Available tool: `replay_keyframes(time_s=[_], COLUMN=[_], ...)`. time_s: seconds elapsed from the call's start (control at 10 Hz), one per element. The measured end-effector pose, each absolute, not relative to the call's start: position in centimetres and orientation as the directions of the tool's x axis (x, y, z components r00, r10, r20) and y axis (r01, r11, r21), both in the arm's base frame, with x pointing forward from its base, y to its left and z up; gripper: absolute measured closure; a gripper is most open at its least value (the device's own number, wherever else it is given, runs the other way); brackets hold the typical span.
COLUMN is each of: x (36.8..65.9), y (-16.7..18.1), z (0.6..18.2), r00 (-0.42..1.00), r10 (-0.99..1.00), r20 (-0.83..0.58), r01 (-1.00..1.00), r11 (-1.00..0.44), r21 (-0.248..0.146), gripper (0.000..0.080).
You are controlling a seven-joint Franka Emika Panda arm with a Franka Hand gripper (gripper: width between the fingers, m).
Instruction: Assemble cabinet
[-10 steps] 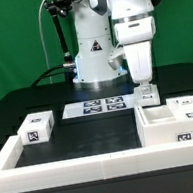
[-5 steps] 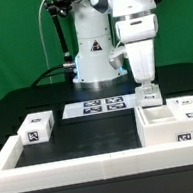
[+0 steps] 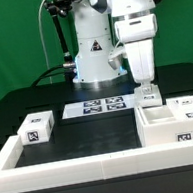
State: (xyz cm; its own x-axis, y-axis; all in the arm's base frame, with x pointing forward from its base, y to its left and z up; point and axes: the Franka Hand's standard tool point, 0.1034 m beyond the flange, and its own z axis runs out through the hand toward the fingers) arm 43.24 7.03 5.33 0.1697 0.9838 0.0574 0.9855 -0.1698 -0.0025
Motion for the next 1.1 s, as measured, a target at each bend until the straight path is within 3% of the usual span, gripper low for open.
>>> replay_keyframes(time_s=[1.1], x=[46.2], y=[7.0], z=[5.5], r00=[0.177], r10=[0.982], r20=[0.064], r01=[0.984], r11=[-0.177], r21=[0.000], gripper=[0.0728])
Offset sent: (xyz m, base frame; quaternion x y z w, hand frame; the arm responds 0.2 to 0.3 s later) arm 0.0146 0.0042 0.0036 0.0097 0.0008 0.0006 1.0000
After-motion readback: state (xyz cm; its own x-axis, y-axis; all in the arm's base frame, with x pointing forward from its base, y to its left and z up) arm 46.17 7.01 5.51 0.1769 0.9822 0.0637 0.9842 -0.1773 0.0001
